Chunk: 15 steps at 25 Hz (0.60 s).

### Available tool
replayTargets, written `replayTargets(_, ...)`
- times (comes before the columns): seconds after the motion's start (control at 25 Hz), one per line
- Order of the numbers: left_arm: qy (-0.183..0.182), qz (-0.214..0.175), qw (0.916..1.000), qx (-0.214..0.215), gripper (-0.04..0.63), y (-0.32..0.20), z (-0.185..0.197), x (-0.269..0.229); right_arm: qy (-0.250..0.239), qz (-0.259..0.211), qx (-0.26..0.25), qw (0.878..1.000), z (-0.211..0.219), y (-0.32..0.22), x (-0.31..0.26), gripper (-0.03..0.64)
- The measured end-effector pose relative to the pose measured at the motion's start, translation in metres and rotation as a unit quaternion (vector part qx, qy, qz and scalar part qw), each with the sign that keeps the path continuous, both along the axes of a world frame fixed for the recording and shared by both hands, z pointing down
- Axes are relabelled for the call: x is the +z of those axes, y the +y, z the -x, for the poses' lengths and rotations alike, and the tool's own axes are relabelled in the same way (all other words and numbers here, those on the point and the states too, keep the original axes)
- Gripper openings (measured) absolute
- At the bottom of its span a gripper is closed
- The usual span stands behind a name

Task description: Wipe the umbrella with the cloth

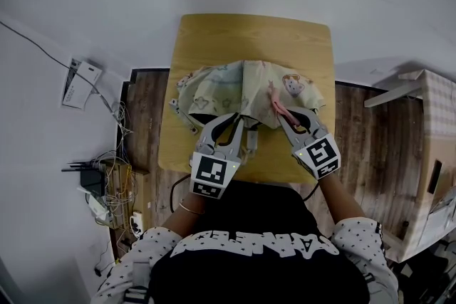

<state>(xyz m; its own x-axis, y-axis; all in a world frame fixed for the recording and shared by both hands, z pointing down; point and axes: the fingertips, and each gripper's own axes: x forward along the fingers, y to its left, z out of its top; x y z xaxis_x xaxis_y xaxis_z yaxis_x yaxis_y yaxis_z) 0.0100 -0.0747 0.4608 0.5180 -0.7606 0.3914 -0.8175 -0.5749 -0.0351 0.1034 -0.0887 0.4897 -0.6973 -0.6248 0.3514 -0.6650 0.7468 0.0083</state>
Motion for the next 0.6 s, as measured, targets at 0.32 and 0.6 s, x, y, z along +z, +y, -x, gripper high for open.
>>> replayTargets(0.32, 0.006, -0.015, 0.9998, -0.012, -0.002, -0.001, 0.005, -0.010, -0.034, -0.019, 0.026, 0.999, -0.005, -0.009, -0.023, 0.034)
replayTargets(0.6, 0.005, -0.012, 0.9998, -0.017, -0.002, -0.004, 0.008, -0.010, -0.075, -0.035, 0.048, 0.995, -0.011, -0.016, -0.050, 0.034)
